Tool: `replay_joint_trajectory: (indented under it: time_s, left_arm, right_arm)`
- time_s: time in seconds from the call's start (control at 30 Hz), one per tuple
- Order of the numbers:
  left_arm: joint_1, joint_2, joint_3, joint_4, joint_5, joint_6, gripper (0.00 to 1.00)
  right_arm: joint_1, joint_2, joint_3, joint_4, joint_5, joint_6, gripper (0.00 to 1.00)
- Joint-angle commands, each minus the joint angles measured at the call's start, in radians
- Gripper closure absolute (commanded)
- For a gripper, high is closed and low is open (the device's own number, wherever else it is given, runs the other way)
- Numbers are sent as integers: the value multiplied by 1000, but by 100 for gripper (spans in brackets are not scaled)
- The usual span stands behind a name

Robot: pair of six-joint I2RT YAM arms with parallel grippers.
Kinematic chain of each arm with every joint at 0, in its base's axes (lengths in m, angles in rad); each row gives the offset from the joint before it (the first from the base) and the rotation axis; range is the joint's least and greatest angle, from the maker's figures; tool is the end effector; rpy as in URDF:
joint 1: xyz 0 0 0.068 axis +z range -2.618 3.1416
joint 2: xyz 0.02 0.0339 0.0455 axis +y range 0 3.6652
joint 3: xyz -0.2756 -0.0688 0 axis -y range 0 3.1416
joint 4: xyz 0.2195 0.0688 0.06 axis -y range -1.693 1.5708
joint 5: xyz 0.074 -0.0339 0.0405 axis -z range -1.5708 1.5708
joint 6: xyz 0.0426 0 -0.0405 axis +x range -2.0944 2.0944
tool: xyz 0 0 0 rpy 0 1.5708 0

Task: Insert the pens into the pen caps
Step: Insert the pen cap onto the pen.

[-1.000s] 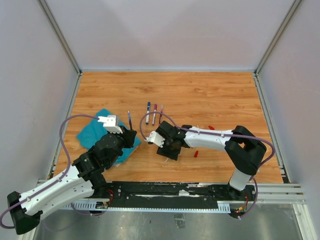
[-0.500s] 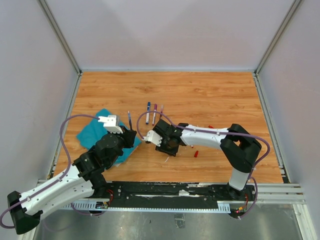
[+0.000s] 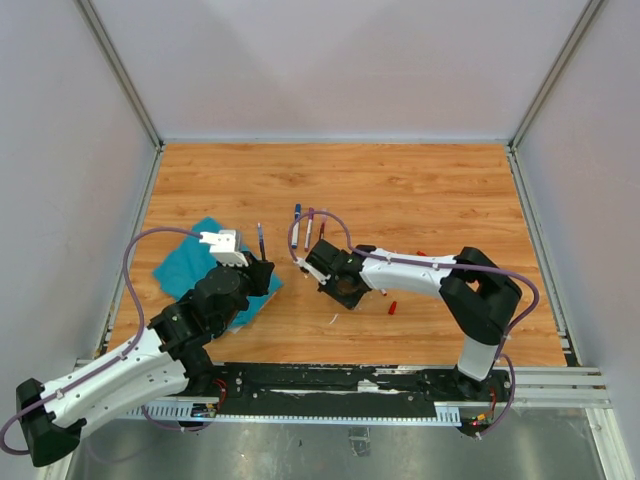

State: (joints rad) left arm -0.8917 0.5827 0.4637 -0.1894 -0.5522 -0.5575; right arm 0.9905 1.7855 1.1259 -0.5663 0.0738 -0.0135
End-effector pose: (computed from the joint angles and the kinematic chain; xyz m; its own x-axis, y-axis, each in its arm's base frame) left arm 0.0928 -0.0794 0.2652 -0.3462 -0.2882 -0.8928 0.1949 0.9088 -0.3690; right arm 0.1826 0.2729 0.1861 -0.5049 -0.7946 -0.3371 -0.8272 0.5570 -0.0739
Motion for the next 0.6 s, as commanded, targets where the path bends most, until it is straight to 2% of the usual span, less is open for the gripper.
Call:
replay_joint_trajectory:
  time_s: [0.0,0.1,0.27,0.37,0.57]
  left_arm:
    - [-4,-4,15,25,-21,2,100]
    - [-5,0,19,28,-20,5,100]
    - [-5,21,28,39,-16,11,99]
    - [-6,32,30,45,-14,12,99]
    - [-5,42,29,51,-5,6,100]
  right_arm:
    - [-36,21,-78,-24,13,272,90]
    - [-54,14,-104,-7,-22,327,81]
    - [-55,34,-94,-24,-29,326,76]
    - [-55,46,-88,-38,-19,314,77]
    - [-56,51,-87,-42,3,300,87]
